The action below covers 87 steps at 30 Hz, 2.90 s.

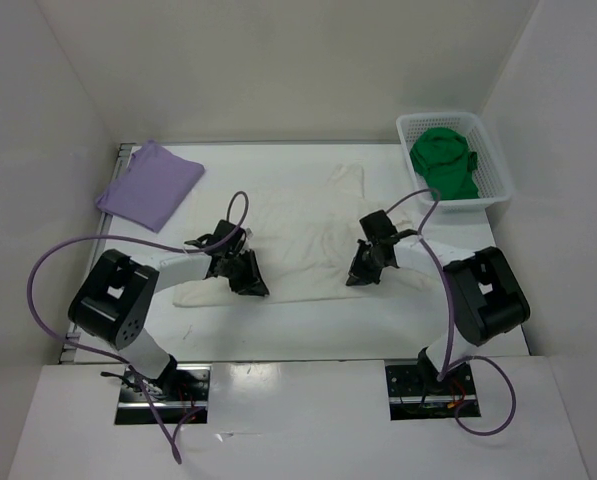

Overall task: Fold and stack the t-shirts
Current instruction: Fold the flattened tshirt in 1/3 of the way

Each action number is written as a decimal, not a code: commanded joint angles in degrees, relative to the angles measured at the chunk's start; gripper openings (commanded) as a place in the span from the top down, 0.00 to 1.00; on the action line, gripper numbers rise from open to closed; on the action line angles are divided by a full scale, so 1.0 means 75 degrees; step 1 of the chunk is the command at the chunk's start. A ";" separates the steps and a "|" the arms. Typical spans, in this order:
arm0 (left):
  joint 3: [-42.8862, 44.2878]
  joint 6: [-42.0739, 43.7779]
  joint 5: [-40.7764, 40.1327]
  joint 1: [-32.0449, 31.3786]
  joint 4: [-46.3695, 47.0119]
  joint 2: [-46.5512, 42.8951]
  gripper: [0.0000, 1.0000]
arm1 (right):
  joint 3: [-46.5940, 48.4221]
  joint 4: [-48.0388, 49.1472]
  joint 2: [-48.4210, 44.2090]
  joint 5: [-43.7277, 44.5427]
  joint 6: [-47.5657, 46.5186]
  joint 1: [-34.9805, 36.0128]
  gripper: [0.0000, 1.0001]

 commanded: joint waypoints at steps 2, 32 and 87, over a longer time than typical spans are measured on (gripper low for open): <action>-0.0550 0.0323 0.0035 -0.0010 -0.1914 -0.0456 0.74 | -0.0444 -0.0910 -0.0144 -0.0092 0.0391 0.0818 0.97; 0.1853 0.0312 -0.0527 0.2111 -0.0802 -0.0832 0.85 | 0.8005 -0.0770 0.4857 0.1581 -0.1565 -0.1818 0.59; 0.2169 0.0101 -0.0984 0.4326 0.0323 0.1418 0.78 | 0.9379 -0.1603 0.5048 0.1139 -0.1846 -0.1501 1.00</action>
